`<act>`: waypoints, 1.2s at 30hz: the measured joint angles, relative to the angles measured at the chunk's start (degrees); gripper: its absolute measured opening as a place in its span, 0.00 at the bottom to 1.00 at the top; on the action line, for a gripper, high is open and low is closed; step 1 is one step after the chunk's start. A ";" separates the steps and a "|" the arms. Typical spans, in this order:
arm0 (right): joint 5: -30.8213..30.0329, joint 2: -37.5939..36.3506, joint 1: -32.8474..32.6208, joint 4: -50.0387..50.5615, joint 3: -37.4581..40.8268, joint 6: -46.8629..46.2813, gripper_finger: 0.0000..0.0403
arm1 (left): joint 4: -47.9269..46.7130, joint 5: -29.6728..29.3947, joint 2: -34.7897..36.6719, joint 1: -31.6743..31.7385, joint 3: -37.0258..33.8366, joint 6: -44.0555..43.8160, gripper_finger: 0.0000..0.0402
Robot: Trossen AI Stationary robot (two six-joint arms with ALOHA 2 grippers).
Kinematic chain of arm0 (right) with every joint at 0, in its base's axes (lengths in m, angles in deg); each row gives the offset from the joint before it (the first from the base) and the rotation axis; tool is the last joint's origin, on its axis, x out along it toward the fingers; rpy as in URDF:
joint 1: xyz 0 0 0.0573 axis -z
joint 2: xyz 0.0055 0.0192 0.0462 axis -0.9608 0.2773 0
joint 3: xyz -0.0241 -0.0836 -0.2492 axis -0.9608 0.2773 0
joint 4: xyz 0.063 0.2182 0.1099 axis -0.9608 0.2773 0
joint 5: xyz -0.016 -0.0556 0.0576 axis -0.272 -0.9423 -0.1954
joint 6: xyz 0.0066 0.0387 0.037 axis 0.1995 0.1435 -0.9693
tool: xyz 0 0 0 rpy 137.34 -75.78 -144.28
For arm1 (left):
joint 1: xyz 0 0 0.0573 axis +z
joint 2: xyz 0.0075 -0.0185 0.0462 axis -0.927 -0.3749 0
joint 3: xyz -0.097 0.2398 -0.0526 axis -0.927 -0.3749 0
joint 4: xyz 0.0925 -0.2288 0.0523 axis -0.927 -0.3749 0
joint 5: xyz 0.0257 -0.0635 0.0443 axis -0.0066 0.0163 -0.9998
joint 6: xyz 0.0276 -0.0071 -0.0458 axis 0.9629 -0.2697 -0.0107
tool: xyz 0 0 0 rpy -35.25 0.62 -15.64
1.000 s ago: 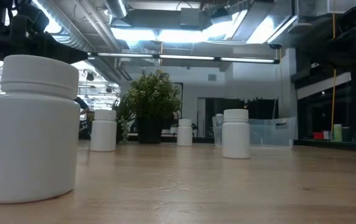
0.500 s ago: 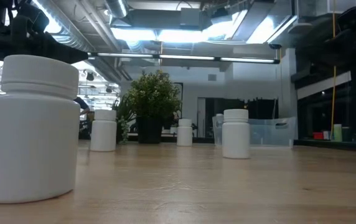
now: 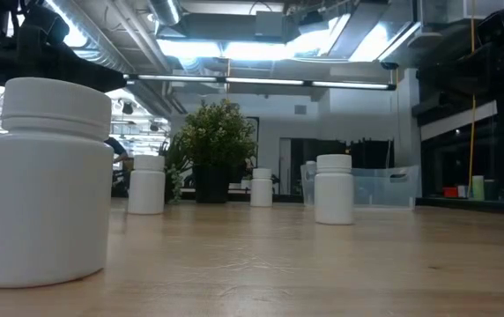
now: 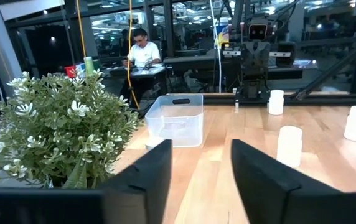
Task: Pick and place pill bottles into a basket
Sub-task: Put the white pill bottle into the transparent bin
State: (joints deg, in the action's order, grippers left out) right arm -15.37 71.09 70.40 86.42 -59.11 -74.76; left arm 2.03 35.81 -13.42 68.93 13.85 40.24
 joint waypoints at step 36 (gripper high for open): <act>0.04 0.02 0.01 -1.81 -0.01 1.09 0.01 | -30.74 -29.78 -33.18 0.02 28.57 -31.82 0.56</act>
State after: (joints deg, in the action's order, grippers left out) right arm -15.32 71.11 70.41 84.61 -59.12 -73.66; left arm -28.71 6.03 -46.59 68.95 42.42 8.42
